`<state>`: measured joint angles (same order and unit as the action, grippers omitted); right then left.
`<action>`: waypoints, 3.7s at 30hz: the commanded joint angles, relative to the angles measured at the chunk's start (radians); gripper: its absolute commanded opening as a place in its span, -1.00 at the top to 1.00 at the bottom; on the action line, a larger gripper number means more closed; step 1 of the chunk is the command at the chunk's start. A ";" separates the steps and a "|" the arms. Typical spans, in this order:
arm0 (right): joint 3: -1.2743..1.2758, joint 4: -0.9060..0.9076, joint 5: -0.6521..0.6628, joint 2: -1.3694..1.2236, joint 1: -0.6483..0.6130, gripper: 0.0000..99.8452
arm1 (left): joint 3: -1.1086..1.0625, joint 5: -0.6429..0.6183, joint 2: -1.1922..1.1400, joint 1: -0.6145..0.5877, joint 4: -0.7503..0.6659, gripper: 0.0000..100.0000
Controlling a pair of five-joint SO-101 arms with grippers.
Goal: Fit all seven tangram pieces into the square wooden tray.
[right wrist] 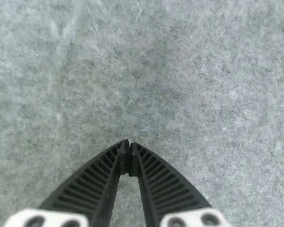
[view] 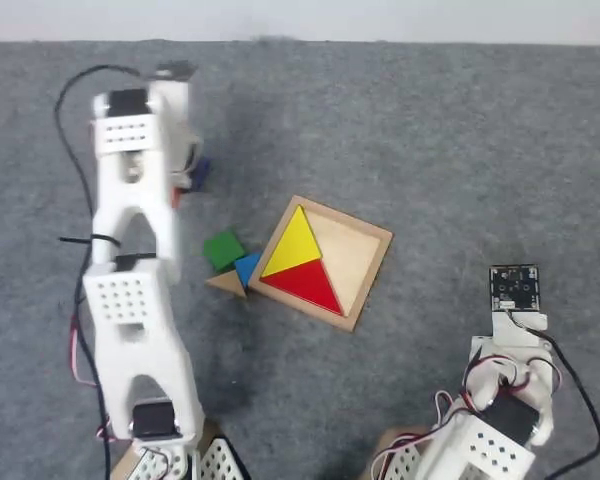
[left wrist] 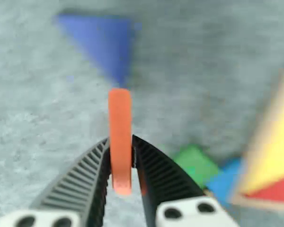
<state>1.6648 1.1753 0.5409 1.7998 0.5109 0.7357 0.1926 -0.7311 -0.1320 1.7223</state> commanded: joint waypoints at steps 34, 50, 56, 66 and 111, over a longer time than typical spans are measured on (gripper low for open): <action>0.015 -0.001 0.011 0.013 -0.012 0.98 | -0.430 -0.267 0.176 0.540 -0.385 0.72; 0.015 -0.001 0.008 0.013 -0.012 0.98 | -0.453 -0.222 0.216 0.592 -0.434 0.72; 0.015 -0.001 0.008 0.013 -0.012 0.98 | -0.479 -0.175 0.199 0.700 -0.446 0.72; 0.015 -0.001 0.008 0.013 -0.012 0.98 | -0.475 -0.117 0.110 0.525 -0.505 0.72; 0.017 0.001 0.006 0.013 -0.051 0.98 | -0.871 0.029 0.362 0.605 -0.588 0.97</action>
<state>1.6648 1.1753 0.5409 1.7998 0.4664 -0.1895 0.2125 -0.3491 0.4818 1.1607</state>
